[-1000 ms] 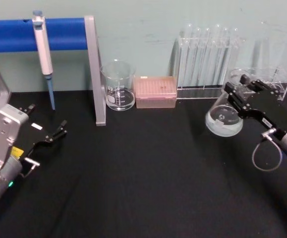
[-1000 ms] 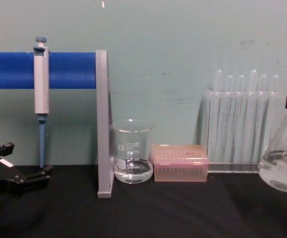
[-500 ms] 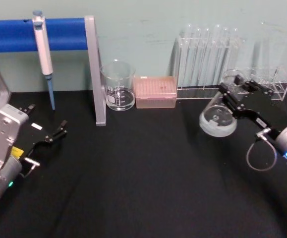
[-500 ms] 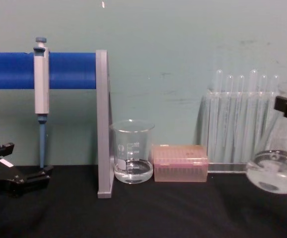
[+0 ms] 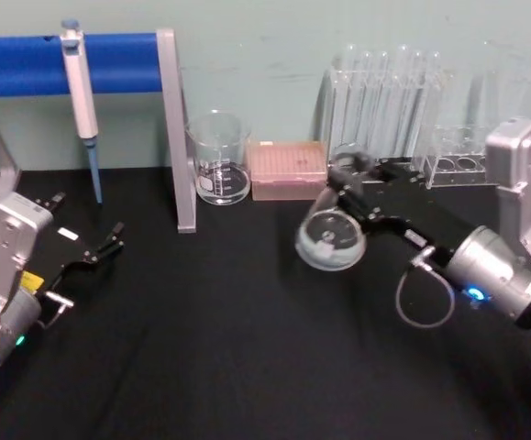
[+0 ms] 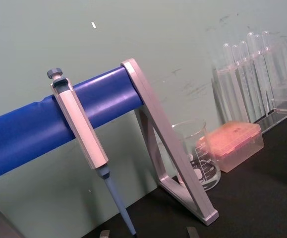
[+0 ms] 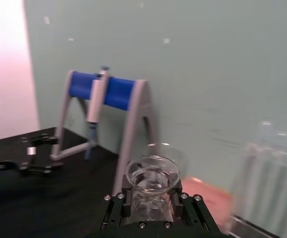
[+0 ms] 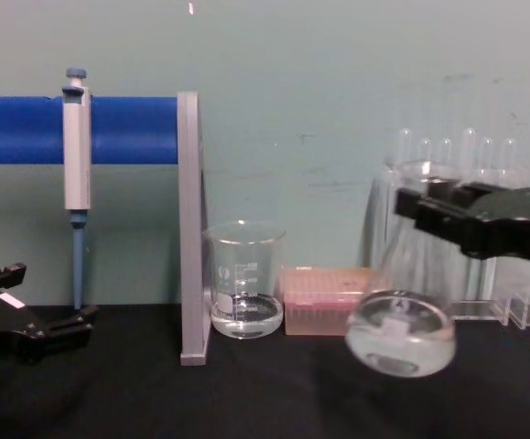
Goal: Grasp the erlenmeyer flask with one hand, shake it three times, then place it back.
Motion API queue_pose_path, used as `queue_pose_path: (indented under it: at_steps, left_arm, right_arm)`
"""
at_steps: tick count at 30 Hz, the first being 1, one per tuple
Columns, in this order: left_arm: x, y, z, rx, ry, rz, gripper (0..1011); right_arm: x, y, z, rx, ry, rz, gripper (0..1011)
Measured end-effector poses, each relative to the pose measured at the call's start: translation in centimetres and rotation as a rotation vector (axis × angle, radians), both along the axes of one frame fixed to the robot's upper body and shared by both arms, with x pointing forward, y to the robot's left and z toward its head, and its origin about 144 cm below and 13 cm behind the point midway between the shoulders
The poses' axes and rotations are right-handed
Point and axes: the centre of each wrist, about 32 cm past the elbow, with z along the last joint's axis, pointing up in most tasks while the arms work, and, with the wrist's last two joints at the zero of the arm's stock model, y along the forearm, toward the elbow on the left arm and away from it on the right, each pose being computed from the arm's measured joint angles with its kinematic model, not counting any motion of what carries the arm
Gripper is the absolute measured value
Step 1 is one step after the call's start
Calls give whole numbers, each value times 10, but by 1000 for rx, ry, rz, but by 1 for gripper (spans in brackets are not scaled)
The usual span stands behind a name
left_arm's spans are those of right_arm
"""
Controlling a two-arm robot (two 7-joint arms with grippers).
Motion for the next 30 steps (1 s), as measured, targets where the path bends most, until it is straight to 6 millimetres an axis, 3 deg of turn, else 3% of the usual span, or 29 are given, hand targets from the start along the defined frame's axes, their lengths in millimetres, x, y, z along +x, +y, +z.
queue_pose_path:
  at_steps: [12,30]
  left_arm:
    - [0,0,0,0,0,0,1001]
    - [0,0,0,0,0,0,1001]
  right_arm:
    - [2,27,-1,-4,18,141,448]
    - [5,31,-2,-6,23,160,448]
